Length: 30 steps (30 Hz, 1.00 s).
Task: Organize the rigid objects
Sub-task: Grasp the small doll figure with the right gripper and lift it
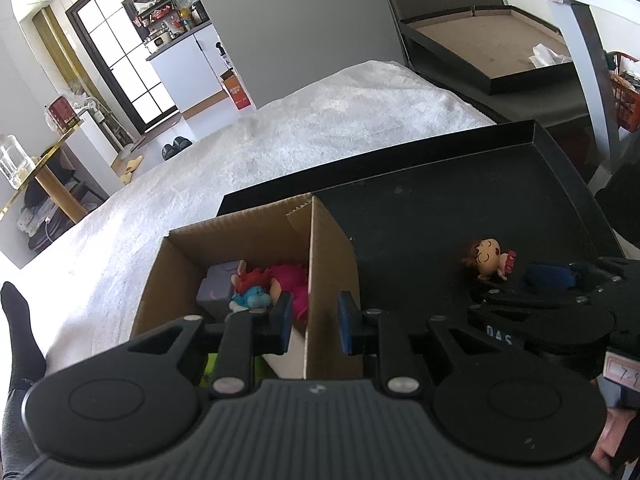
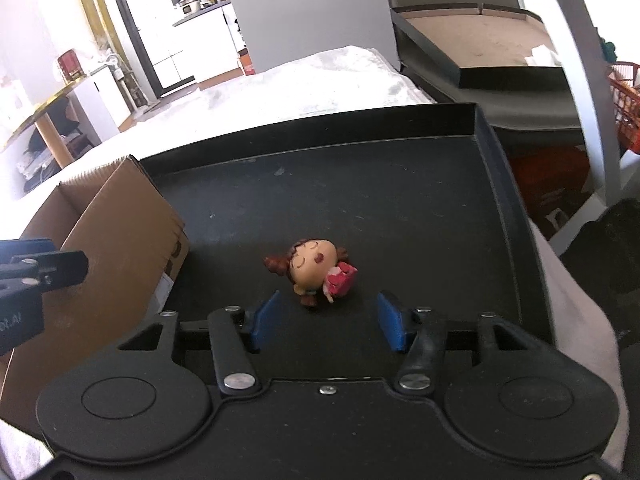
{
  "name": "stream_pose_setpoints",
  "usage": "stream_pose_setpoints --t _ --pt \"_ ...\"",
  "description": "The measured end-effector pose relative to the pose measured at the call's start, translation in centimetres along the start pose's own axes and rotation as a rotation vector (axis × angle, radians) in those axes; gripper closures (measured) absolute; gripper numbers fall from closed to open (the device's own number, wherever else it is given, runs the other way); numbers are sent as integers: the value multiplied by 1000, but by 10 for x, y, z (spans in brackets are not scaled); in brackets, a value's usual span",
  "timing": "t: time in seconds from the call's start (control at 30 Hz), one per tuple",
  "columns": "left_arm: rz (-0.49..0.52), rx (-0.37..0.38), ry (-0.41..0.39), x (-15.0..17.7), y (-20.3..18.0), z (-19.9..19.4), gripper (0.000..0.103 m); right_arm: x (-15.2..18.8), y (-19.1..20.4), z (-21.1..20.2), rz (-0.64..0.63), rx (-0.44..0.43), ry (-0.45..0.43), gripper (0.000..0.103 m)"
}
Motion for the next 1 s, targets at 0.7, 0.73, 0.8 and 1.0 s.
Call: stream_pose_setpoints --t 0.7,0.73,0.8,1.0 --pt "28 -15 29 7 -10 11 81 -1 1 3 -35 10 -17 66" --pt "29 -13 29 7 -9 10 81 0 0 2 -30 14 -16 66" --pt "33 -9 32 7 -9 9 81 2 -2 -2 -17 23 -14 66" --pt "18 11 39 10 -5 3 81 4 -1 -9 -11 48 -4 66"
Point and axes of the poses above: each gripper's, at about its wrist camera, not at the fingertips, and z roughly the way its jaws point, y to its left, x to its underside, the point moved 7 cm from there along z, roughly the way its jaws point, and after that the axes turned 9 degrees about -x, right-handed, at the moved point
